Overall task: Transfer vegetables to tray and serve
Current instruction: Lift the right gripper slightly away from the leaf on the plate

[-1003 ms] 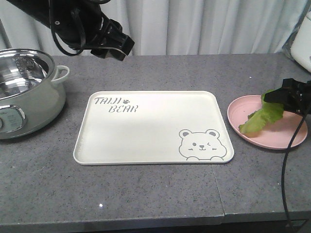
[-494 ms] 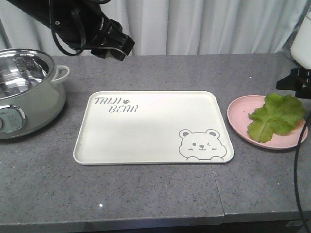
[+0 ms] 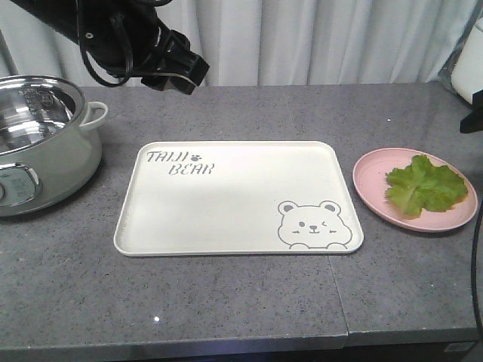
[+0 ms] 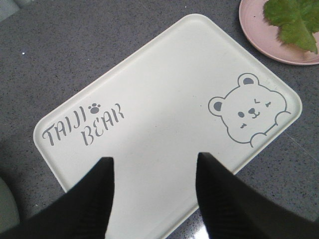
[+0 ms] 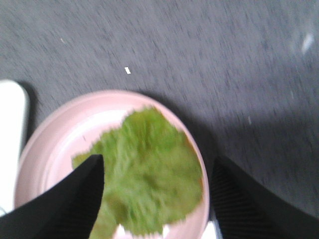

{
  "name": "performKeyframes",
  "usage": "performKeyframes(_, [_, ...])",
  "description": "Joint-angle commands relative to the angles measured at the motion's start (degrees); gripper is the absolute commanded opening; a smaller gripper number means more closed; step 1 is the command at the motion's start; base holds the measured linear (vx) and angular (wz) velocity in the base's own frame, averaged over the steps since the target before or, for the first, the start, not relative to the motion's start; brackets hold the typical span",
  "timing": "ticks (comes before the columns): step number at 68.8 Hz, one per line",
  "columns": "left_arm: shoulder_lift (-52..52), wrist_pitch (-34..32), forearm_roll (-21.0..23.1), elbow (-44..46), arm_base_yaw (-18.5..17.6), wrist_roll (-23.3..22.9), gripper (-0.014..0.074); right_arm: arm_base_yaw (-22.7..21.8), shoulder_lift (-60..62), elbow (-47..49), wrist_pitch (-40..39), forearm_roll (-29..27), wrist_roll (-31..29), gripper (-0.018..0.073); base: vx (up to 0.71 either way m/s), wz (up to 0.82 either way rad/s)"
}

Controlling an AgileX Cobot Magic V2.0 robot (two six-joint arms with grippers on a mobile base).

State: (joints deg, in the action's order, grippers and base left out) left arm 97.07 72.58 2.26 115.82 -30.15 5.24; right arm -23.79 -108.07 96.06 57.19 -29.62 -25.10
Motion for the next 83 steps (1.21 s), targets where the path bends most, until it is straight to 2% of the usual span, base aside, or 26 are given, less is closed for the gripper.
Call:
performKeyframes(1, [-2.5,-2.1,0.6,1.5,-0.4,-0.6,0.0355,-0.3,3.3,1.9,3.5,3.5,5.0,0.0429,0.0,0.0])
performKeyframes(23, [-2.5,-2.1,0.5,1.5,-0.4,-0.6,0.0355,-0.3,2.2,1.9,8.3,7.8,11.8,0.0427,0.0,0.0])
performKeyframes(44, [-2.5,-2.1,0.4,1.5,-0.4,-0.6,0.0355,-0.2,-1.5,1.4,12.0,8.1,12.4,0.0427,0.0,0.0])
performKeyframes(61, [-2.5,-2.2,0.4,1.5,-0.4,-0.6,0.0355,-0.2,-2.6,-2.8,8.9,8.2,12.0,0.0423,0.0,0.0])
performKeyframes(83, [-2.5,-2.1,0.4,1.5,-0.4,-0.6,0.0355,-0.2,-4.4,-2.9,8.1,7.8,11.8,0.0364,0.0,0.0])
